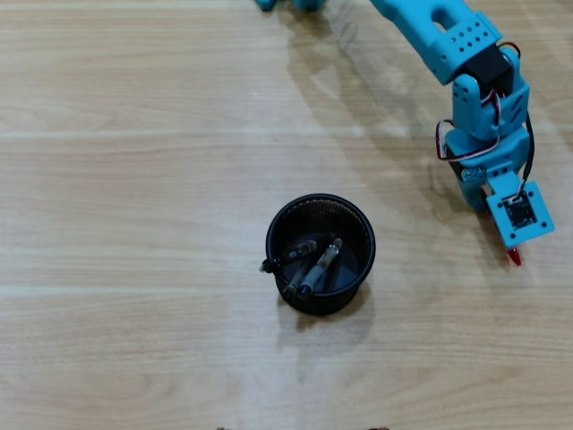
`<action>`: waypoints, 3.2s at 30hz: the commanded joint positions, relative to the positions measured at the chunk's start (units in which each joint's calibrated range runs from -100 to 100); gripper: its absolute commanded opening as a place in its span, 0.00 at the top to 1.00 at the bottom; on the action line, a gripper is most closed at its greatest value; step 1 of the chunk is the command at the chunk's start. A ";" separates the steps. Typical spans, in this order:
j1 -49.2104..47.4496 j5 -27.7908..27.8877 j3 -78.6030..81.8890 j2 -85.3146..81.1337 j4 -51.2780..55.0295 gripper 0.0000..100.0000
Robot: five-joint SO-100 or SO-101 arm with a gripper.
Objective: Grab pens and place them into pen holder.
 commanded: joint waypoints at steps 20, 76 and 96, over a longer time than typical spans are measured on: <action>26.83 12.83 54.86 -62.66 -53.46 0.98; 28.36 16.01 56.58 -49.98 -73.65 0.92; 28.36 16.59 59.12 -52.85 -74.17 0.90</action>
